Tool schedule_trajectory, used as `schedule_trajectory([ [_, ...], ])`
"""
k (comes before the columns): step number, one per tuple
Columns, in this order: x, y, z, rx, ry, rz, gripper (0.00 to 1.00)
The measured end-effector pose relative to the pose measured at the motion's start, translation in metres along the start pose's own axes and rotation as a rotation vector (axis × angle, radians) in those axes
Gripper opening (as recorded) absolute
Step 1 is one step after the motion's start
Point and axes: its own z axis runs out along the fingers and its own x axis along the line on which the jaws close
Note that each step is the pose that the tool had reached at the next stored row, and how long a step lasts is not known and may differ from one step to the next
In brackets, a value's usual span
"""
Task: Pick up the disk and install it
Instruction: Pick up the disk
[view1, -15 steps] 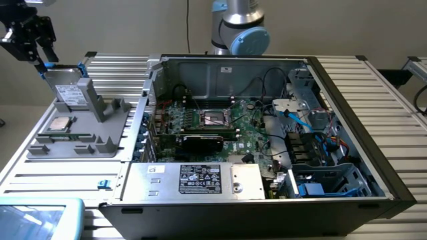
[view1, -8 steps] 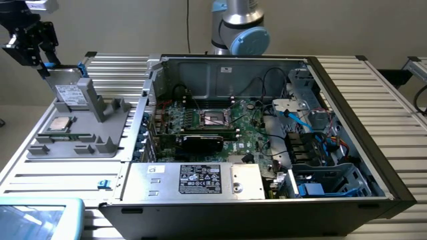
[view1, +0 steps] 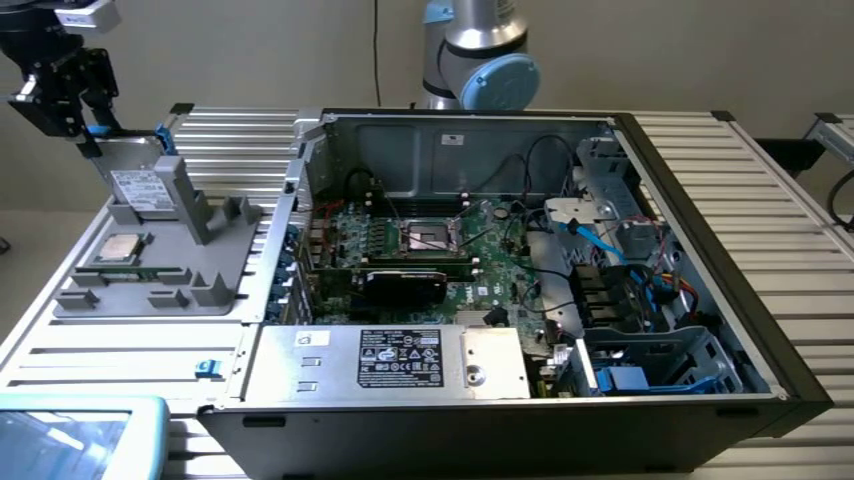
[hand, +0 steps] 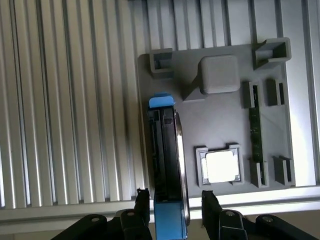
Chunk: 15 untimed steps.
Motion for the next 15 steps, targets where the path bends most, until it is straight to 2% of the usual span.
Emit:
schedule_trajectory([
  [5, 0.0, -0.0001, 0.0031, -0.0003, 0.0002, 0.0, 0.54],
  [15, 0.0042, -0.0026, 0.0054, 0.0031, -0.0002, 0.0, 0.54],
])
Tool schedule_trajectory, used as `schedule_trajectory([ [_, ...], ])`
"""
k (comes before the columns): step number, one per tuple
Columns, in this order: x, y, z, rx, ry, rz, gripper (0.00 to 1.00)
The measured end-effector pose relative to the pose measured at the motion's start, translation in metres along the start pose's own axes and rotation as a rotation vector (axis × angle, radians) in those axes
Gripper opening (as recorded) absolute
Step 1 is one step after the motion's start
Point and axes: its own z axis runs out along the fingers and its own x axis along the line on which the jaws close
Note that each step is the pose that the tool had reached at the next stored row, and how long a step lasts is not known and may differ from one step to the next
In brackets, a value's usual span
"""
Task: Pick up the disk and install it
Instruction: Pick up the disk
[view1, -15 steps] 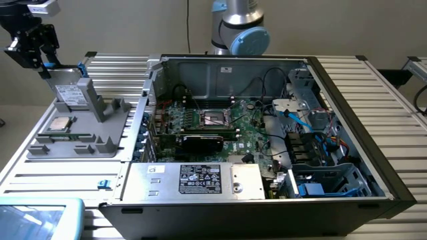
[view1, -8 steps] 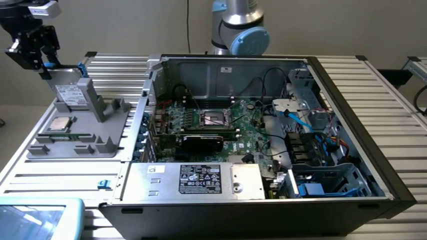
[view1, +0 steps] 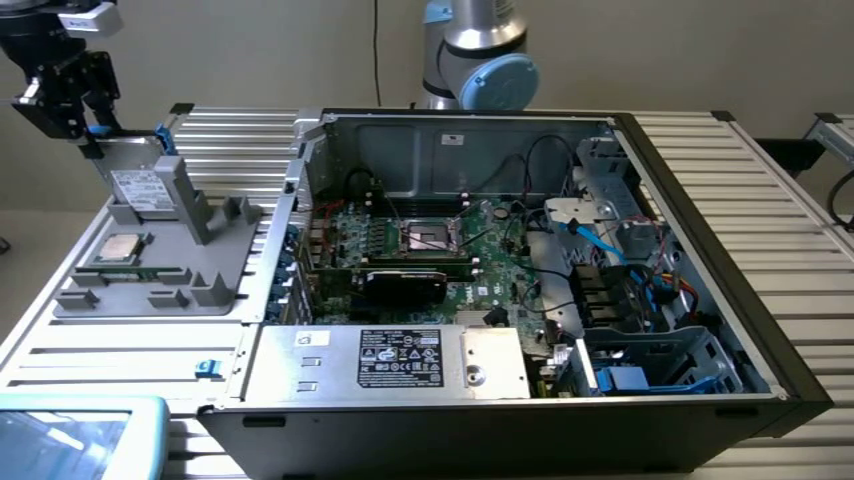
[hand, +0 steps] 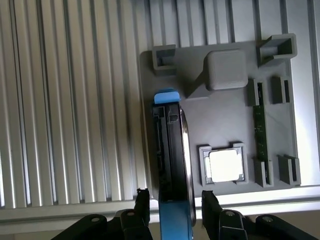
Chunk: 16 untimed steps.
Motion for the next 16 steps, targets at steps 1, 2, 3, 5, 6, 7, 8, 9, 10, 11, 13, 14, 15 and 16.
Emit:
schedule_trajectory([
  [1, 0.0, -0.0005, 0.0003, 0.0004, -0.0001, 0.0, 0.54],
  [2, 0.0, -0.001, 0.0007, 0.0007, -0.0001, 0.0, 0.54],
  [3, 0.0, -0.0013, 0.0011, 0.0011, -0.0001, 0.0, 0.54],
  [5, 0.0001, -0.0016, 0.0023, 0.0023, -0.0002, 0.0, 0.54],
  [6, 0.0001, -0.0016, 0.003, 0.0029, -0.0003, 0.0, 0.54],
  [7, 0.0002, -0.0016, 0.0037, 0.0032, -0.0003, 0.0, 0.54],
  [8, 0.0003, -0.0016, 0.0046, 0.0033, -0.0003, 0.0, 0.54],
  [9, 0.0003, -0.0016, 0.0052, 0.0036, -0.0003, 0.0, 0.54],
  [10, 0.0004, -0.0016, 0.0059, 0.0037, -0.0003, 0.0, 0.54],
  [11, 0.0004, -0.0017, 0.0065, 0.0041, -0.0004, 0.0, 0.52],
  [13, 0.0004, -0.0018, 0.0071, 0.0051, -0.0005, 0.0, 0.45],
  [14, 0.0004, -0.0018, 0.0075, 0.0054, -0.0006, 0.0, 0.45],
  [15, 0.0004, -0.0019, 0.0078, 0.0057, -0.0006, 0.0, 0.38],
  [16, 0.0004, -0.0019, 0.0081, 0.0061, -0.0006, 0.0, 0.38],
])
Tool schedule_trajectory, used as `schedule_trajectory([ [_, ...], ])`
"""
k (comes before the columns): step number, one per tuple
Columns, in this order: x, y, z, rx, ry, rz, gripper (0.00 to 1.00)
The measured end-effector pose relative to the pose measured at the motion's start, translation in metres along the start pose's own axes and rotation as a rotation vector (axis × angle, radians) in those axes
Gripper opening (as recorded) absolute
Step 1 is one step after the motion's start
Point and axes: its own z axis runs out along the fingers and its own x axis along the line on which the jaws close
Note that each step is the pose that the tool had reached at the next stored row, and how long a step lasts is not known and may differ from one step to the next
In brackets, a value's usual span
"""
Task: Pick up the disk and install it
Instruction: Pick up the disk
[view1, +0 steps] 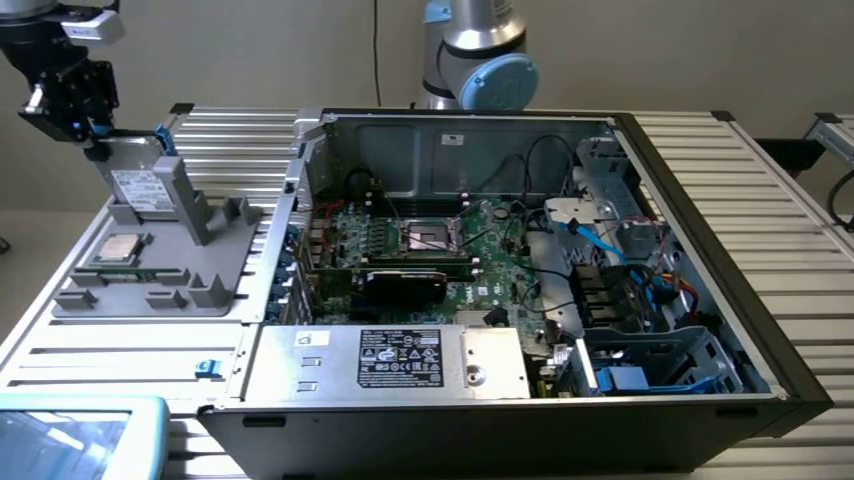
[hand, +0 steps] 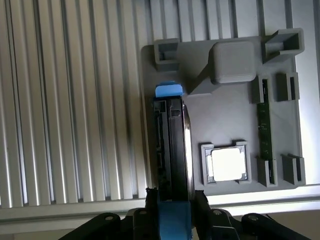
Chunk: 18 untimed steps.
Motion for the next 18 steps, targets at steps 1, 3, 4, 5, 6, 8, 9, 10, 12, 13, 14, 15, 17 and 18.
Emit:
schedule_trajectory([
  [1, 0.0, 0.0, 0.0003, 0.0002, 0.0, 0.0, 0.38],
  [3, 0.0, -0.0001, 0.0007, 0.0011, -0.0001, 0.0, 0.38],
  [4, 0.0, -0.0001, 0.0009, 0.0013, 0.0, 0.0, 0.38],
  [5, 0.0, 0.0, 0.0011, 0.002, -0.0001, 0.0, 0.38],
  [6, 0.0, 0.0, 0.0011, 0.002, -0.0001, 0.0, 0.38],
  [8, 0.0, 0.0, 0.0011, 0.0021, -0.0001, 0.0, 0.38],
  [9, 0.0, 0.0, 0.0011, 0.0019, -0.0001, 0.0, 0.38],
  [10, 0.0, 0.0001, 0.0011, 0.0014, -0.0001, 0.0, 0.38],
  [12, 0.0, 0.0, 0.001, 0.0002, 0.0, 0.0, 0.38],
  [13, -0.0001, 0.0001, 0.0011, -0.0009, 0.0002, -0.001, 0.38],
  [14, -0.0001, 0.0, 0.0011, -0.002, 0.0004, -0.001, 0.38],
  [15, -0.0001, 0.0001, 0.0011, -0.0035, 0.0007, -0.001, 0.38],
  [17, -0.0001, 0.0, 0.0011, -0.0067, 0.0017, -0.002, 0.38],
  [18, 0.0, 0.0001, 0.0012, -0.0082, 0.0022, -0.002, 0.38],
])
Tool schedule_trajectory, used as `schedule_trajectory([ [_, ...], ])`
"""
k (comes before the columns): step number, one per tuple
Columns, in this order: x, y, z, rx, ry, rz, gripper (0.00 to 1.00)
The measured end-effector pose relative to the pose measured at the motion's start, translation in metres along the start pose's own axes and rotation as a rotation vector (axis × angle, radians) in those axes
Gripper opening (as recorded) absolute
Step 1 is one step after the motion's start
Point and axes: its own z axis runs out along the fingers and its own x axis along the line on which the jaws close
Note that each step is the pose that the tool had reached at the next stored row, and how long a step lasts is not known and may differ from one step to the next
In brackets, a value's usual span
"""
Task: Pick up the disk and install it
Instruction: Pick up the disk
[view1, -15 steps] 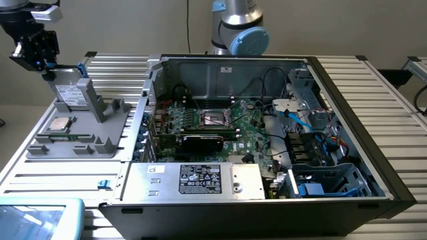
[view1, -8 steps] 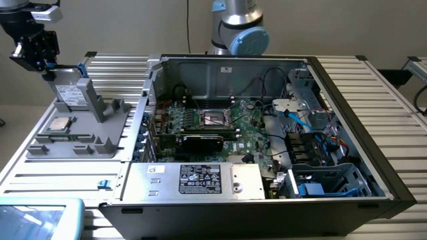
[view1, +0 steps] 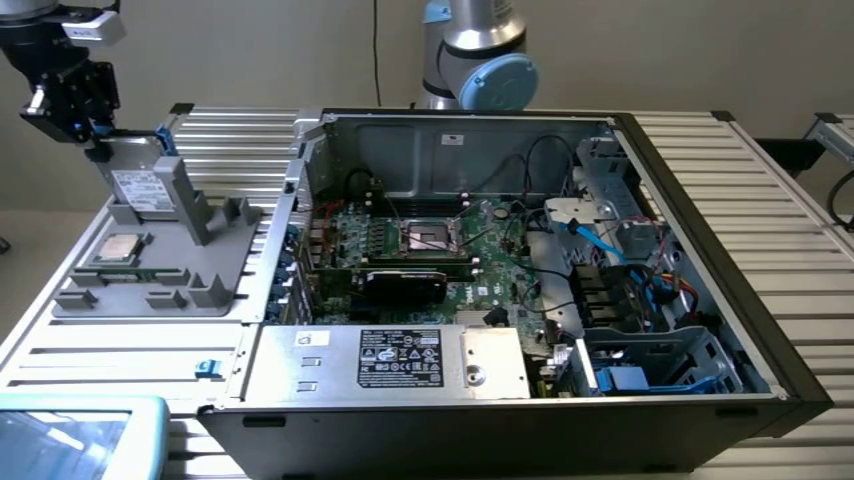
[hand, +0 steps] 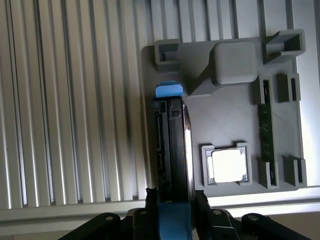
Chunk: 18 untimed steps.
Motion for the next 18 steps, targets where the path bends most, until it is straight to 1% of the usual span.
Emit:
schedule_trajectory([
  [6, 0.0, 0.0, 0.0001, -0.0005, 0.0022, 0.0, 0.38],
  [13, 0.0, 0.0, 0.0002, -0.0007, 0.0026, 0.0, 0.38],
  [15, 0.0, 0.0, 0.0002, -0.0006, 0.0026, 0.0, 0.4],
  [16, 0.0, 0.0, 0.0002, -0.0006, 0.0026, 0.0, 0.47],
  [17, 0.0, 0.0, 0.0002, -0.0006, 0.0026, 0.0, 0.47],
  [18, 0.0, 0.0, 0.0002, -0.0005, 0.0025, 0.0, 0.53],
])
